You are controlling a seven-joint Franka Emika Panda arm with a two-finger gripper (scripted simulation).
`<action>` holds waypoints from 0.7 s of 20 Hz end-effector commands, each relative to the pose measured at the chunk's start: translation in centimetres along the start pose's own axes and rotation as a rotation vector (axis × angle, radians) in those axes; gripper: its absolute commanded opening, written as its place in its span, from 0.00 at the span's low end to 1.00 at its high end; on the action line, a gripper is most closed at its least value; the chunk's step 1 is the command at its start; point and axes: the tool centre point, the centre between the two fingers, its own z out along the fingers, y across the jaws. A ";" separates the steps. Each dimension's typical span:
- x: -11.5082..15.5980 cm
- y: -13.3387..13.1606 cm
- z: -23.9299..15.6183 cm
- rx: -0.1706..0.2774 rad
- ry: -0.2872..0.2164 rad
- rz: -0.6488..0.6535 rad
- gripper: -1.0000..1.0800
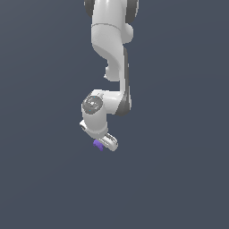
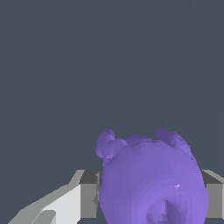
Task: Pick up the object and move it to a goal position.
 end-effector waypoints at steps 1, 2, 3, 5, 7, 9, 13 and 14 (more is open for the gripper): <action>0.0 0.0 0.1 -0.001 -0.001 0.000 0.00; 0.0 0.0 0.0 0.000 0.000 0.000 0.00; 0.0 0.0 0.0 0.000 0.000 0.000 0.00; -0.1 -0.2 -0.3 0.000 0.000 0.000 0.00; -0.3 -0.5 -0.8 0.000 0.000 0.000 0.00; -0.6 -0.9 -1.5 0.000 0.000 0.000 0.00; -1.6 -2.3 -3.8 0.000 0.000 0.000 0.00; -1.9 -2.8 -4.6 0.000 0.000 0.000 0.00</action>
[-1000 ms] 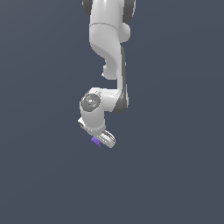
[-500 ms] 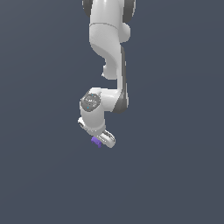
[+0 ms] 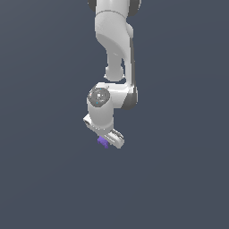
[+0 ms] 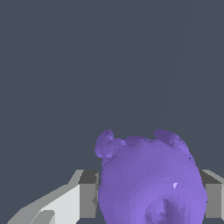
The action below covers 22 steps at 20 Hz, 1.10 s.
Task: Pick up the object and move it to a goal position.
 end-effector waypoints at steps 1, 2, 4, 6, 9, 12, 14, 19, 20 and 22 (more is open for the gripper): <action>-0.8 -1.2 -1.9 0.001 0.001 -0.001 0.00; -1.1 -1.7 -2.8 0.001 0.001 -0.001 0.00; -1.9 -2.9 -4.7 0.001 0.001 -0.001 0.00; -2.6 -4.1 -6.6 0.000 0.001 0.000 0.00; -3.7 -5.8 -9.5 0.000 0.001 0.000 0.00; -4.6 -7.4 -11.9 -0.001 0.001 0.000 0.00; -5.1 -8.3 -13.3 -0.001 0.001 0.000 0.00; -5.9 -9.8 -15.6 0.000 0.001 -0.001 0.00; -6.0 -10.0 -15.8 0.000 0.001 -0.001 0.00; -6.1 -10.2 -16.2 0.000 0.001 -0.001 0.00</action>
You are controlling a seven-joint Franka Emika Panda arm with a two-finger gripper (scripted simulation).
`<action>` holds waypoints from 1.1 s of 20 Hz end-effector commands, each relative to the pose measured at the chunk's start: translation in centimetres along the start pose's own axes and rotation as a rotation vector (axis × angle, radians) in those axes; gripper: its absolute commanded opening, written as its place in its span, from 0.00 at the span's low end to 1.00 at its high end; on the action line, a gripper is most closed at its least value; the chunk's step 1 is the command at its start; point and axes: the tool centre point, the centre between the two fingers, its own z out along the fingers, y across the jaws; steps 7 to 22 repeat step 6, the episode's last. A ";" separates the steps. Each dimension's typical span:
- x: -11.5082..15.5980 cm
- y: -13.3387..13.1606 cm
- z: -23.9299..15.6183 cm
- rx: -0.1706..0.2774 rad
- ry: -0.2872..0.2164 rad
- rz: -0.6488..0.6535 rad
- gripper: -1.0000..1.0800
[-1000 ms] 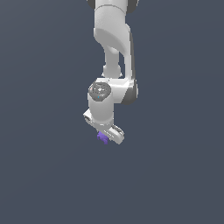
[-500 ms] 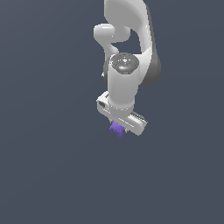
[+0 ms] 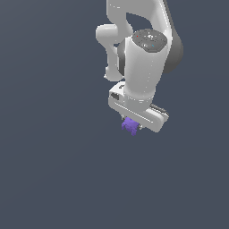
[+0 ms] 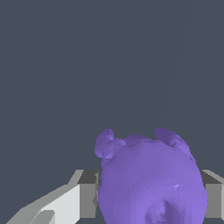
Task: Pick up the object and move it to a goal position.
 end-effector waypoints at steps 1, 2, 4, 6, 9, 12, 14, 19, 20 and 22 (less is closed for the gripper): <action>-0.1 -0.3 -0.4 -0.001 -0.001 0.001 0.00; -0.1 -0.3 -0.4 -0.001 -0.001 0.001 0.00; 0.0 -0.3 -0.3 -0.001 -0.001 0.001 0.00; 0.0 -0.2 -0.2 -0.001 -0.001 0.001 0.00; 0.0 -0.2 -0.2 -0.001 -0.001 0.001 0.00; 0.0 -0.2 -0.2 -0.001 -0.001 0.001 0.00; 0.0 -0.2 -0.2 -0.001 -0.001 0.001 0.00; 0.0 -0.2 -0.2 -0.001 -0.001 0.001 0.00; 0.0 -0.2 -0.2 -0.001 -0.001 0.001 0.00; 0.0 -0.2 -0.2 -0.001 -0.001 0.001 0.00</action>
